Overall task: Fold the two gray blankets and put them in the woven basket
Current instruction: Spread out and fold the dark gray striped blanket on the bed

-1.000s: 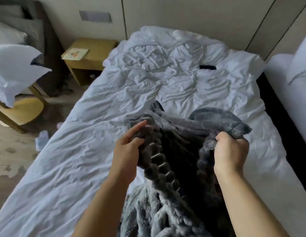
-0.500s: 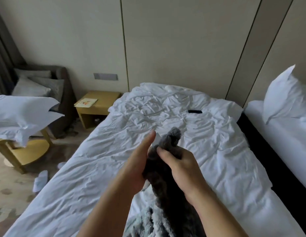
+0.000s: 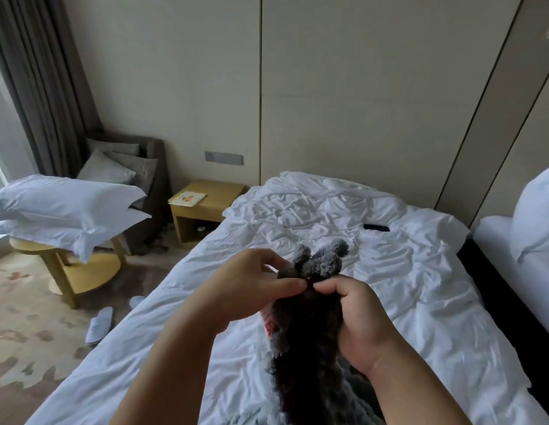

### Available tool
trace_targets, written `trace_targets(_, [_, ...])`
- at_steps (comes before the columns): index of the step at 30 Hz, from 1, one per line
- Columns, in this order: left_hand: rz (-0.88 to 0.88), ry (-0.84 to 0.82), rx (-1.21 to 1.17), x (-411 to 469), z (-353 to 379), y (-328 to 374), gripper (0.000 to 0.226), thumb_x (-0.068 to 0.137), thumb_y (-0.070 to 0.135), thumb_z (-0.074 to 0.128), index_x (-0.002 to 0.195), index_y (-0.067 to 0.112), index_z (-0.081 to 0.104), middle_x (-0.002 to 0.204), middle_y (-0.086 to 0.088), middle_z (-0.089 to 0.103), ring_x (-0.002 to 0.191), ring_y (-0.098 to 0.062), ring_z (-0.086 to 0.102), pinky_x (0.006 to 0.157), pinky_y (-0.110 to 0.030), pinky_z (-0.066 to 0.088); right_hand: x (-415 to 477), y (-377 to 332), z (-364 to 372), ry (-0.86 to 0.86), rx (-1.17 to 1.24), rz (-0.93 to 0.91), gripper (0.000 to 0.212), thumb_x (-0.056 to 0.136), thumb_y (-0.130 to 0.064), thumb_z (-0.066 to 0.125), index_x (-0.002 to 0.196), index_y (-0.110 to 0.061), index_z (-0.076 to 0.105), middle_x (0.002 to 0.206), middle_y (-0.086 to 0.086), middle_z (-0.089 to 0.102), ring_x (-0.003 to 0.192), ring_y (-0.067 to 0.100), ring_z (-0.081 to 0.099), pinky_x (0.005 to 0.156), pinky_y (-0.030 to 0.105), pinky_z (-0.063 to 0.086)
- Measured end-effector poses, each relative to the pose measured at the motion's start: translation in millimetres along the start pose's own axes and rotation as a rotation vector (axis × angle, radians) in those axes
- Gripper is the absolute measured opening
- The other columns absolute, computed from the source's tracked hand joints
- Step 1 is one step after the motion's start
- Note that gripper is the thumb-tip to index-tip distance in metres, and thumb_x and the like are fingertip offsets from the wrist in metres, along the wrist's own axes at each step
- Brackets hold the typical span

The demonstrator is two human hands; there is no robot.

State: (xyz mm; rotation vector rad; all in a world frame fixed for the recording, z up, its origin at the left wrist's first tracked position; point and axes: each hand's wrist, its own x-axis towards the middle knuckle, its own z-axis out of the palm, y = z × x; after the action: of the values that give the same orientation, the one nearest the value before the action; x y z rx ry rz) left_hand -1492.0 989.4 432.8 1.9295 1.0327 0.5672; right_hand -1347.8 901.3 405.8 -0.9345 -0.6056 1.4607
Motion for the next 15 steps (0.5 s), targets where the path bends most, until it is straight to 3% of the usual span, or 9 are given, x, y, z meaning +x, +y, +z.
trace_targets(3, [-0.049, -0.102, -0.117, -0.2, -0.5, -6.0, 0.043, 0.054, 0.051, 0.086, 0.087, 0.030, 0.069, 0.078, 0.008, 0.074, 0.071, -0.004, 0.070, 0.066, -0.021, 0.052, -0.7, 5.2, -2.0, -0.007, -0.119, -0.054, 0.032, 0.057, -0.011, 0.053, 0.077, -0.009, 0.079, 0.084, 0.015, 0.075, 0.077, 0.023, 0.073, 0.064, 0.029, 0.058])
trace_targets(6, [-0.056, -0.182, -0.264, 0.4, 5.9, -11.1, 0.062, 0.051, 0.045, 0.087, 0.103, 0.020, 0.066, 0.084, -0.001, 0.076, 0.081, -0.012, 0.072, 0.070, -0.022, 0.055, -3.4, 7.0, 2.5, -0.057, -0.292, -0.129, 0.046, 0.058, -0.007, 0.049, 0.095, -0.009, 0.075, 0.100, 0.021, 0.072, 0.095, 0.031, 0.068, 0.089, 0.043, 0.051])
trace_targets(8, [-0.058, -0.192, -0.385, 1.5, 7.9, -14.0, 0.051, 0.059, 0.038, 0.087, 0.100, 0.015, 0.068, 0.089, -0.009, 0.075, 0.084, -0.021, 0.072, 0.073, -0.030, 0.054, -5.3, 7.3, 4.3, -0.120, -0.292, -0.142, 0.047, 0.064, -0.007, 0.049, 0.103, -0.009, 0.073, 0.105, 0.025, 0.069, 0.100, 0.037, 0.066, 0.094, 0.049, 0.049])
trace_targets(11, [-0.129, -0.124, -0.591, 6.0, 14.0, -19.5, 0.034, 0.077, 0.033, 0.076, 0.098, 0.008, 0.070, 0.101, -0.027, 0.069, 0.090, -0.041, 0.064, 0.082, -0.052, 0.045, -7.1, 9.7, 10.6, -0.167, -0.286, -0.139, 0.034, 0.077, -0.009, 0.063, 0.110, -0.007, 0.070, 0.108, 0.029, 0.067, 0.102, 0.042, 0.065, 0.091, 0.050, 0.053])
trace_targets(13, [-0.190, -0.044, -0.710, 7.6, 20.4, -20.0, 0.026, 0.086, 0.025, 0.066, 0.100, 0.004, 0.069, 0.106, -0.029, 0.066, 0.089, -0.041, 0.062, 0.077, -0.049, 0.045, -5.1, 9.1, 13.6, 0.010, -0.326, -0.154, 0.021, 0.085, -0.015, 0.066, 0.105, -0.011, 0.073, 0.102, 0.019, 0.072, 0.096, 0.034, 0.070, 0.080, 0.040, 0.058])
trace_targets(15, [-0.193, 0.057, -0.669, 10.4, 24.6, -19.7, 0.017, 0.090, 0.019, 0.061, 0.097, 0.006, 0.069, 0.100, -0.023, 0.070, 0.080, -0.032, 0.068, 0.067, -0.039, 0.052, -1.0, 5.6, 11.7, 0.327, -0.215, -0.126, 0.018, 0.089, -0.024, 0.064, 0.097, -0.012, 0.074, 0.093, 0.011, 0.075, 0.084, 0.026, 0.073, 0.064, 0.032, 0.058])
